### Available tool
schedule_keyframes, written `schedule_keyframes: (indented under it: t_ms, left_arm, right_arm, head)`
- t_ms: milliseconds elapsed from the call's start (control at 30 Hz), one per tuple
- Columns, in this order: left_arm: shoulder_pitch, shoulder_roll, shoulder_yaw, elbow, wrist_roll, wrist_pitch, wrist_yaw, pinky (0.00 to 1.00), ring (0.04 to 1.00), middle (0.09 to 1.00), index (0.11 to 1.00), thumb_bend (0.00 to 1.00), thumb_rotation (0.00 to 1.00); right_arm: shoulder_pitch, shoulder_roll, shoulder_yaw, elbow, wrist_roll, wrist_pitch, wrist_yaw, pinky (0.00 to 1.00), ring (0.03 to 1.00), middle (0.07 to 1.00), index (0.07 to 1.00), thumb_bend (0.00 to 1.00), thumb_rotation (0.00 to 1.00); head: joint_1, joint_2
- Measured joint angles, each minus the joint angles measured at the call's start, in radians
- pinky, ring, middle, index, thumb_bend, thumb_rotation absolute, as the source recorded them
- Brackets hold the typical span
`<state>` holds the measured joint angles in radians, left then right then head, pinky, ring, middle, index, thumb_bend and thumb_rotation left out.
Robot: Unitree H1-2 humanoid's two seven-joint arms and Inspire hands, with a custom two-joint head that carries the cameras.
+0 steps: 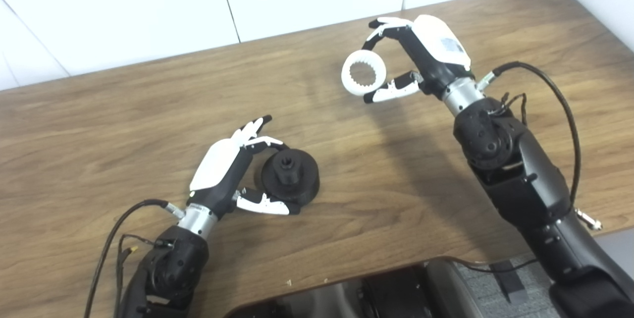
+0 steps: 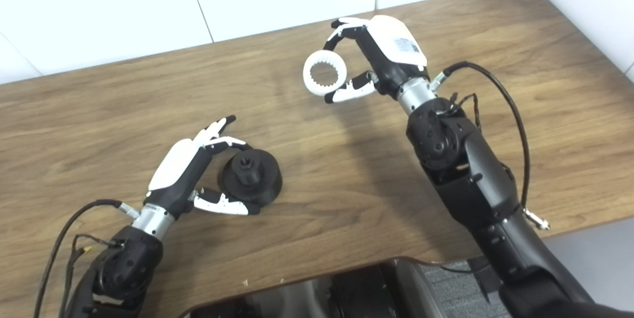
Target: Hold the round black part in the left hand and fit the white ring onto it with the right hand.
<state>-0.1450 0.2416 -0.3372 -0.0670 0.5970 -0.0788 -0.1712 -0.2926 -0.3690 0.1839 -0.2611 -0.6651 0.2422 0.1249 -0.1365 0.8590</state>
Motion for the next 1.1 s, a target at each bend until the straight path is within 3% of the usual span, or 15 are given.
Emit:
schedule_keyframes:
  t_ms: [300, 667, 1100]
  left_arm:
    - [-0.008, -0.016, -0.003, 0.004, 0.023, 0.016, 0.003, 1.0, 1.0, 1.0, 0.604, 0.97, 0.3]
    - [-0.008, -0.042, -0.016, 0.005, 0.044, 0.028, 0.007, 1.0, 1.0, 1.0, 0.607, 0.96, 0.33]
    - [-0.011, -0.058, -0.023, 0.001, 0.067, 0.058, 0.007, 1.0, 1.0, 1.0, 0.609, 0.96, 0.32]
  right_arm:
    - [0.078, 0.04, 0.004, -0.099, 0.035, -0.008, 0.044, 0.73, 0.86, 0.838, 0.489, 0.52, 0.15]
    - [0.108, 0.042, 0.005, -0.114, 0.062, -0.062, 0.057, 0.67, 0.848, 0.831, 0.489, 0.52, 0.15]
    - [0.131, 0.054, 0.018, -0.167, 0.091, -0.066, 0.109, 0.68, 0.851, 0.828, 0.489, 0.52, 0.15]
  head:
    - [0.055, 0.002]
    - [0.176, 0.018]
    - [0.206, 0.028]
